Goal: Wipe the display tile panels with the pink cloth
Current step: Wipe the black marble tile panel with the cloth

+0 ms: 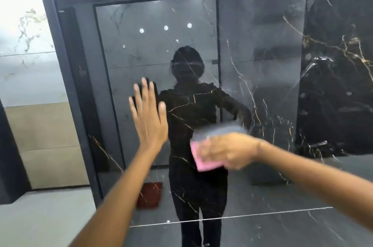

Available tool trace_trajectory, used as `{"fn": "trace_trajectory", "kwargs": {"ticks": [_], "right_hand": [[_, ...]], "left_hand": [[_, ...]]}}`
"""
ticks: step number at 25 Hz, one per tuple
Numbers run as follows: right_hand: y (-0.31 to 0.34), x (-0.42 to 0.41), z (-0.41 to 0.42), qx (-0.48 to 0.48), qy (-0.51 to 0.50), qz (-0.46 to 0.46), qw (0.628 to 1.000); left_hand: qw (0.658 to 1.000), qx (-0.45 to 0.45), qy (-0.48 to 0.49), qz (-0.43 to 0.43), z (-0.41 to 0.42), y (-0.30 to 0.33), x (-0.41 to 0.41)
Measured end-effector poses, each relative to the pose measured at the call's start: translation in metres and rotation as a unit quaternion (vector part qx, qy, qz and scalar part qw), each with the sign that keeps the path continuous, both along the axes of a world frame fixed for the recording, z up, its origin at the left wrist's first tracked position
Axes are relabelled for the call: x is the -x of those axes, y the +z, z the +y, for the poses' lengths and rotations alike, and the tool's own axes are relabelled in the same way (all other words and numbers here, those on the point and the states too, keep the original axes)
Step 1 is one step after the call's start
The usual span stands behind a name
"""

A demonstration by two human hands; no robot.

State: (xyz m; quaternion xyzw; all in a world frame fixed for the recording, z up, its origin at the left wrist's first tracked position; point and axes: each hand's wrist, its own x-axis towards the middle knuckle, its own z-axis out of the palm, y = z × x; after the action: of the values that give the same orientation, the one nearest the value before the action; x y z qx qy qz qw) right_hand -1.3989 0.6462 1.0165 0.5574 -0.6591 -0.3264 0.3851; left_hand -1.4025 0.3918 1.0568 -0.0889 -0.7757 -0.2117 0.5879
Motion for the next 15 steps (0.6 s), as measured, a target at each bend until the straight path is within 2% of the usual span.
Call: {"fn": "trace_trajectory", "kwargs": {"ticks": [1,2,3,4,5,6,7,9,10,11,12,13,15], "right_hand": [[0.042,0.003,0.013,0.100,-0.003,0.031,0.995],[0.086,0.003,0.025,0.214,-0.004,0.080,0.974],[0.120,0.003,0.035,0.331,-0.010,0.086,0.940],[0.134,0.005,0.040,0.426,-0.011,0.088,0.900],[0.127,0.007,0.039,0.476,-0.015,0.090,0.875],[0.098,0.010,0.034,0.474,-0.027,0.087,0.876],[0.050,0.010,0.026,0.421,-0.037,0.074,0.903],[-0.063,0.000,0.010,0.188,-0.048,0.037,0.980],[-0.103,-0.009,0.006,0.061,-0.057,0.020,0.996],[-0.119,-0.013,0.007,-0.018,-0.066,-0.001,0.998],[-0.110,-0.009,0.012,-0.044,-0.053,-0.021,0.997],[-0.082,-0.002,0.015,-0.008,-0.023,-0.019,1.000],[0.004,0.006,0.027,0.177,0.000,0.029,0.984]], "left_hand": [[1.000,0.012,0.021,-0.012,0.006,-0.032,-0.001],[0.999,0.029,0.044,-0.014,0.010,-0.063,0.000],[0.997,0.043,0.061,-0.014,0.011,-0.085,0.004],[0.996,0.049,0.072,-0.014,0.010,-0.098,0.011],[0.996,0.047,0.078,-0.018,0.009,-0.101,0.017],[0.996,0.042,0.081,-0.023,0.008,-0.099,0.019],[0.995,0.042,0.083,-0.025,0.008,-0.096,0.019],[0.995,0.045,0.083,-0.022,0.009,-0.095,0.017],[0.996,0.044,0.080,-0.019,0.009,-0.098,0.017],[0.996,0.042,0.076,-0.016,0.008,-0.101,0.017],[0.996,0.044,0.074,-0.013,0.008,-0.104,0.017],[0.996,0.048,0.075,-0.012,0.008,-0.104,0.018],[0.995,0.052,0.080,-0.009,0.008,-0.101,0.020]]}}
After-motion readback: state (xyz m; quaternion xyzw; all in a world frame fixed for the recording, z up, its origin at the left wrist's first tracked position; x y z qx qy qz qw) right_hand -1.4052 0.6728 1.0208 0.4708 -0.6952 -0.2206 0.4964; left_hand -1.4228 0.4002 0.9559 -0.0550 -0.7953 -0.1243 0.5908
